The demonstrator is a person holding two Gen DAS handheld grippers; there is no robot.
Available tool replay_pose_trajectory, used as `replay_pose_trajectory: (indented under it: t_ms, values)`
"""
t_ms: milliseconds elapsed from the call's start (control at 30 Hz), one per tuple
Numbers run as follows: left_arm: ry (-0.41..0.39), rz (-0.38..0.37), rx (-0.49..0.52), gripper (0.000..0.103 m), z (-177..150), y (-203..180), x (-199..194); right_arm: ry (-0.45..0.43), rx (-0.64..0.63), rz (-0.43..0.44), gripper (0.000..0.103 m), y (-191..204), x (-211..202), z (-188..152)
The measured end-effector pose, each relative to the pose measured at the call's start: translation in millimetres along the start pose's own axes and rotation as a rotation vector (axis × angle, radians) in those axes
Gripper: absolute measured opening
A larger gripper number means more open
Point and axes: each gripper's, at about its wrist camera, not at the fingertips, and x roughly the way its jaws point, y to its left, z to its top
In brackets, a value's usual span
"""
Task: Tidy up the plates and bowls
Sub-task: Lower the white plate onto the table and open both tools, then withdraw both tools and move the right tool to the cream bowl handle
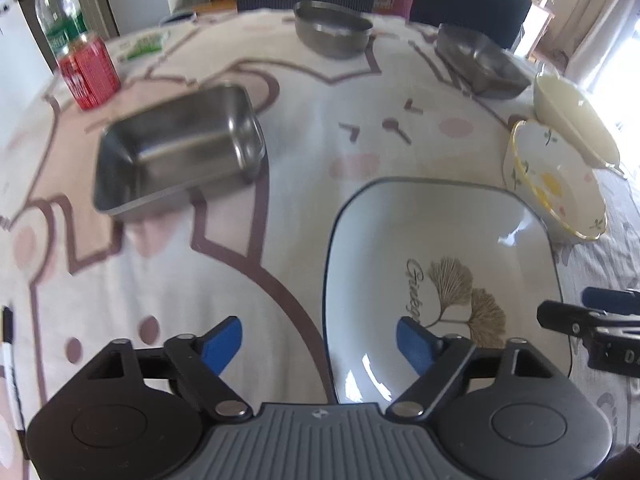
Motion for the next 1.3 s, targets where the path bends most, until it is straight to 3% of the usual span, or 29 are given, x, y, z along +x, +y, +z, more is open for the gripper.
replay_pose_trajectory:
  t_ms: [133,200,400,733,900,1167,1200,1300]
  values:
    - [-0.086,0.010,-0.008,0.102,1.8,1.2,-19.6,-0.070,-0.006,0.004,0.099,-2.0,-19.7,-2.3]
    - [-0.136,0.029,-0.016,0.103,2.6,0.9,-30.8,-0.117,0.001,-0.002,0.103,-3.8,-32.5,-2.5]
    - [-0.287,0.010,-0.061,0.103,11.2,-4.8,-61.2,-0.286,0.094,-0.024,0.103,-23.5,-75.6,0.3]
    - [-0.454,-0.070,0.020,0.103,50.0,-50.2,-88.3,-0.557,0.466,-0.052,0.103,-92.8,-113.6,30.7]
    - [-0.519,-0.113,0.060,0.103,75.2,-73.4,-93.3,-0.565,0.679,-0.045,0.103,-130.8,-99.5,44.9]
    - [-0.576,-0.101,0.191,0.103,111.1,-117.2,-78.3,-0.554,1.026,0.078,0.103,-189.2,-41.5,38.1]
    - [-0.582,-0.106,0.206,0.103,115.3,-121.9,-73.9,-0.533,1.070,0.100,0.098,-197.6,-33.8,36.5]
    - [-0.586,-0.136,0.245,0.103,125.1,-137.1,-58.8,-0.525,1.127,0.078,0.070,-212.2,-18.3,30.7]
